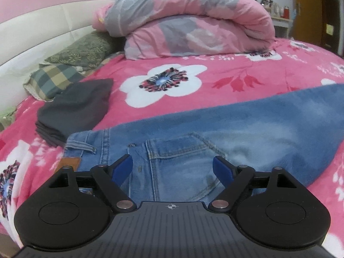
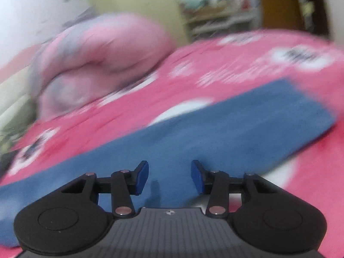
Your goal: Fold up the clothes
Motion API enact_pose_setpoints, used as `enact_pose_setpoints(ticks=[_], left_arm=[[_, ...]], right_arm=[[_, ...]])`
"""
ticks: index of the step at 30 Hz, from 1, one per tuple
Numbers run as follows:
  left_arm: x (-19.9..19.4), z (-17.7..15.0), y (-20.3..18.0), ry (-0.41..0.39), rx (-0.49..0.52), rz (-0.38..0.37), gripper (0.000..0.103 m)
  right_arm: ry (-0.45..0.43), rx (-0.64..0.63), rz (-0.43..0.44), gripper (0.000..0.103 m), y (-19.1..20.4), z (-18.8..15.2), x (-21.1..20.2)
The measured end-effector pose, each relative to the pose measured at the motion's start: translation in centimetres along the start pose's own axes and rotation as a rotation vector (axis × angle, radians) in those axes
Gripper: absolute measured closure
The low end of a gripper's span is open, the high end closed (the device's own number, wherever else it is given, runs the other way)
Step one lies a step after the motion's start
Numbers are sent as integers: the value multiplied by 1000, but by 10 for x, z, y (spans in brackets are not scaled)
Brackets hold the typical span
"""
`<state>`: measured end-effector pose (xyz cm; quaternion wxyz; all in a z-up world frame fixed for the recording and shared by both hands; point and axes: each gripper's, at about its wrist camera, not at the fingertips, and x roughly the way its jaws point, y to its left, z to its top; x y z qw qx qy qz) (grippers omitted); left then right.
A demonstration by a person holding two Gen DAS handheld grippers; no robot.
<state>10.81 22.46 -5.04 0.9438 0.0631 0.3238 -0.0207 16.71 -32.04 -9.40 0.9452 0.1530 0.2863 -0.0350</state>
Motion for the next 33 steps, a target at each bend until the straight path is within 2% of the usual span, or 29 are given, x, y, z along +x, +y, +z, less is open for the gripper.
enact_pose_setpoints(ticks=[2,4,6,8,10,12,14,16,17,19,21,23,24,26,30,33], left_arm=[[-2,8,-7,-4,-26,-11,20],[-5,15,-20,-11,-27,-35,19],[-6,21,-38,-17,8,-51,18],[-4,28,-60,-22,66,-68,15],[1,35,-84,-27,121,-88,13],[9,40,-108,-22,157,-114,13],[16,44,-129,-15,174,-145,13],[22,46,-148,-3,187,-175,12],[25,47,-158,5,197,-190,12],[29,47,-177,20,221,-212,10],[31,46,-195,32,253,-221,10],[31,44,-211,41,285,-223,10],[30,43,-217,44,296,-222,10],[24,43,-226,40,298,-225,10],[3,51,-235,21,259,-242,9],[-20,59,-239,-9,215,-265,4]], right_arm=[[27,-31,-97,54,-21,10,9],[32,-28,-41,56,-47,20,14],[30,-44,-85,56,-61,32,15],[18,-106,-217,54,-74,42,17],[18,-77,-277,54,-101,48,20],[-3,2,-255,56,-123,49,16],[-33,54,-287,53,-134,52,10],[-63,117,-386,52,-133,51,5],[-69,166,-374,52,-133,47,0],[-80,297,-260,50,-129,30,-16],[-74,338,-133,43,-111,12,-30],[-71,325,-26,35,-89,-10,-45],[-75,321,15,35,-79,-18,-50],[-89,290,73,34,-65,-30,-55],[-105,246,78,32,-66,-35,-54],[-90,367,162,30,-90,-41,-45]])
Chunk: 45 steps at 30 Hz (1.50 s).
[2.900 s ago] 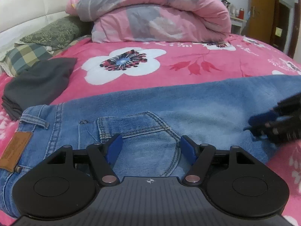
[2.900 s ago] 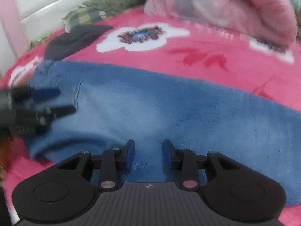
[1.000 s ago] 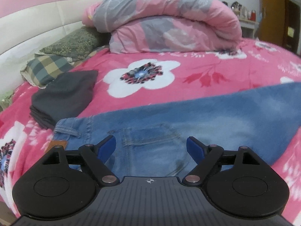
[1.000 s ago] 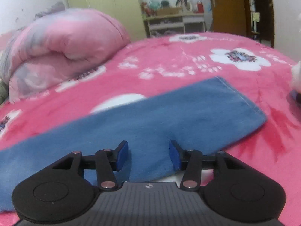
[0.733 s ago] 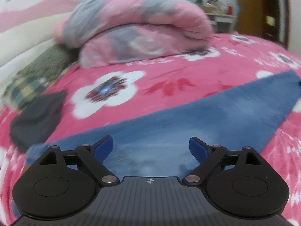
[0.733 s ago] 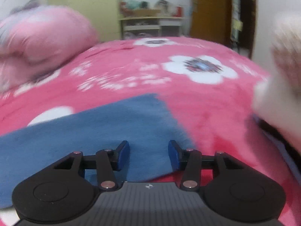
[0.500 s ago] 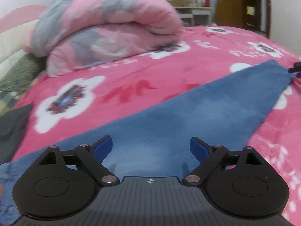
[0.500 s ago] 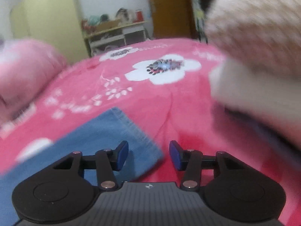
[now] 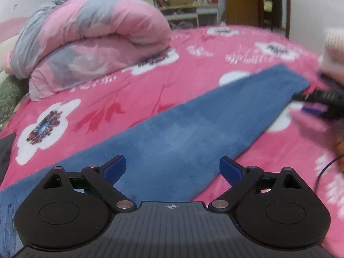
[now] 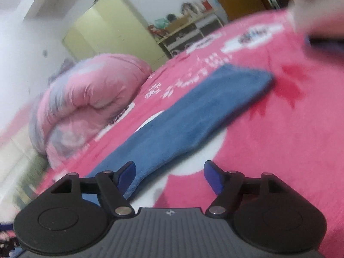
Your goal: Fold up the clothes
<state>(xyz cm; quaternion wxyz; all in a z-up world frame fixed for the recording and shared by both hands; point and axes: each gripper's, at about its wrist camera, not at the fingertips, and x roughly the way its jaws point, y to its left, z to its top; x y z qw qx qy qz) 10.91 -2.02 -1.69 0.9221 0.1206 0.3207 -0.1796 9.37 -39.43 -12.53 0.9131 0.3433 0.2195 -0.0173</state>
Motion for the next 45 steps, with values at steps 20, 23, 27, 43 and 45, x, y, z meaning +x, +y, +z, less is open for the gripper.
enact_pose_setpoints(ticks=[20,23,27,43,45], left_arm=[[-56,0,-35,-4,-253,89,0],[-55,4,-43,-23,-212,114,0],[-38,6,-53,-6,-155,219,0],[66,-3,-20,121,-286,303,0],[77,-6,-18,135,-278,292,0]], right_arm=[[-57,51,103,19,-10,-7,-19],[-66,61,100,19,-11,-7,-22],[-66,52,93,18,-9,-7,-22],[-19,-93,-40,16,16,-11,-12],[-10,-123,-60,15,20,-12,-11]])
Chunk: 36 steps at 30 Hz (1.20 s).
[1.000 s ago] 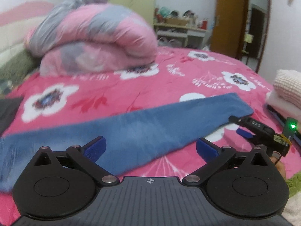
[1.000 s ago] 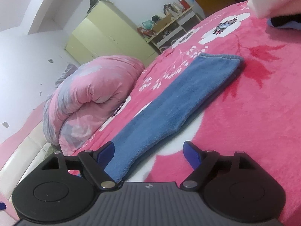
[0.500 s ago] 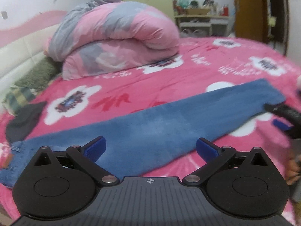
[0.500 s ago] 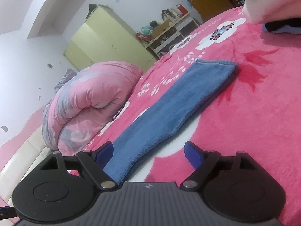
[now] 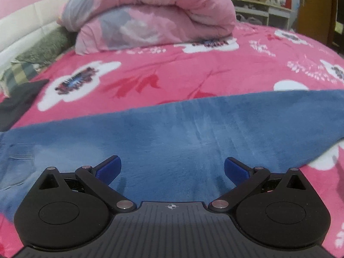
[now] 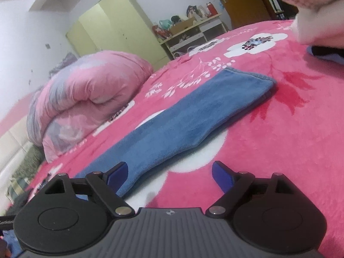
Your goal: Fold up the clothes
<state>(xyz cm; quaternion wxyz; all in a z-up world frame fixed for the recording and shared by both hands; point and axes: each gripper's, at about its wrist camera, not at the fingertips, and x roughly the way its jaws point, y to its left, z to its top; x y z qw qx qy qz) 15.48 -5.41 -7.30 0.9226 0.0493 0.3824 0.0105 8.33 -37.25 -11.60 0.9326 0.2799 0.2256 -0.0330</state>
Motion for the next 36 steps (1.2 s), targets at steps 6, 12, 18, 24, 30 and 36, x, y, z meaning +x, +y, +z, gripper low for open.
enact_pose_setpoints(ticks=[6,12,18,24,30,36], left_arm=[[22,-12,6,21,-28,-44,0],[20,-17,6,-6,-28,-49,0],[23,-15,7,-2,-38,-52,0],[24,-14,8,3,-41,-54,0],[24,-13,8,15,-49,-53,0],[24,-12,8,25,-55,-47,0]], right_arm=[[-1,-199,-111,15,37,3,3],[-30,-502,-127,11,92,13,24],[48,-569,-175,11,99,12,64],[146,-516,-182,7,80,7,80],[160,-524,-180,4,79,5,80],[170,-524,-178,2,80,5,83]])
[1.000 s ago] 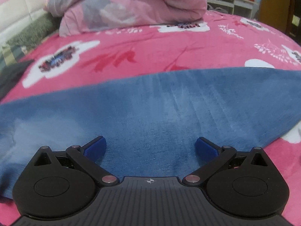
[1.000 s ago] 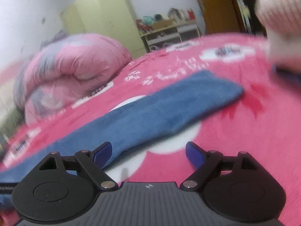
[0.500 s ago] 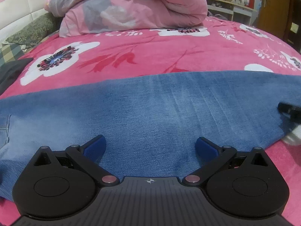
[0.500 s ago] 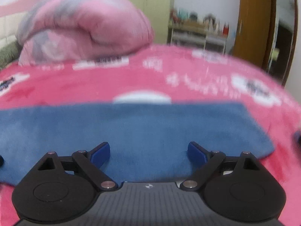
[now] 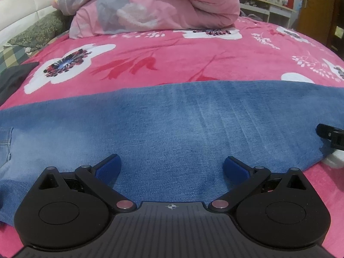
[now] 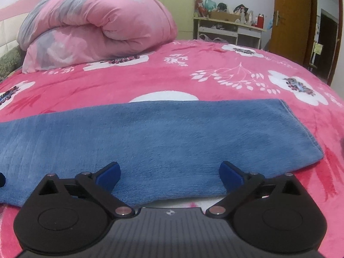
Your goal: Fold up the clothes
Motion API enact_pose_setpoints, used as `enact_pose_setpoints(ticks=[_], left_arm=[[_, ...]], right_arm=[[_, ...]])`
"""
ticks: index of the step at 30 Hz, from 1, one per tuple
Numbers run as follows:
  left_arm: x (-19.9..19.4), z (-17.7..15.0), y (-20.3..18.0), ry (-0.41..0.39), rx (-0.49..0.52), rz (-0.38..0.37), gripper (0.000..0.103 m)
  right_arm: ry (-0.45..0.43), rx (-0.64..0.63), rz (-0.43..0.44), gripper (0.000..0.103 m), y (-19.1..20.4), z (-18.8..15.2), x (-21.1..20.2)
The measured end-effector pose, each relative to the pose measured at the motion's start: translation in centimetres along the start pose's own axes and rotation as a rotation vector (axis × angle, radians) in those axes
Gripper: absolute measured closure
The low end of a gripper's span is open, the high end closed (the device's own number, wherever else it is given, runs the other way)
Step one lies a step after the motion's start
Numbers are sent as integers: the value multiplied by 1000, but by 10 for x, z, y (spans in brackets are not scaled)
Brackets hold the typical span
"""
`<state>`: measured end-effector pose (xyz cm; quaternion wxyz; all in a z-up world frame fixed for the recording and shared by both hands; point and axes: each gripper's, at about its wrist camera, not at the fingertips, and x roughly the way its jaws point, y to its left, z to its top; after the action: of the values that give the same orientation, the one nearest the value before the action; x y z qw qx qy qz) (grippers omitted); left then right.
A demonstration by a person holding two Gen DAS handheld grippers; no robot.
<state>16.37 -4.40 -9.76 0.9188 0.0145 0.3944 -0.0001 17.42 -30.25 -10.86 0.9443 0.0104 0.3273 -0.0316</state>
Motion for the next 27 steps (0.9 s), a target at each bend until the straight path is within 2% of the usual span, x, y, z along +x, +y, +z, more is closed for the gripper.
enact_pose_setpoints(ticks=[22,25,27], left_arm=[[-1,2,-1,27,-11,14,0],[-1,2,-1,24,-10,10,0],[-1,1,0,22,-8,7,0]], right_arm=[[1,-18,-7,1,2,-5,-6],[6,-4,-7,0,0,-9,-14],[-21,48,21,0,-8,-17,-27]])
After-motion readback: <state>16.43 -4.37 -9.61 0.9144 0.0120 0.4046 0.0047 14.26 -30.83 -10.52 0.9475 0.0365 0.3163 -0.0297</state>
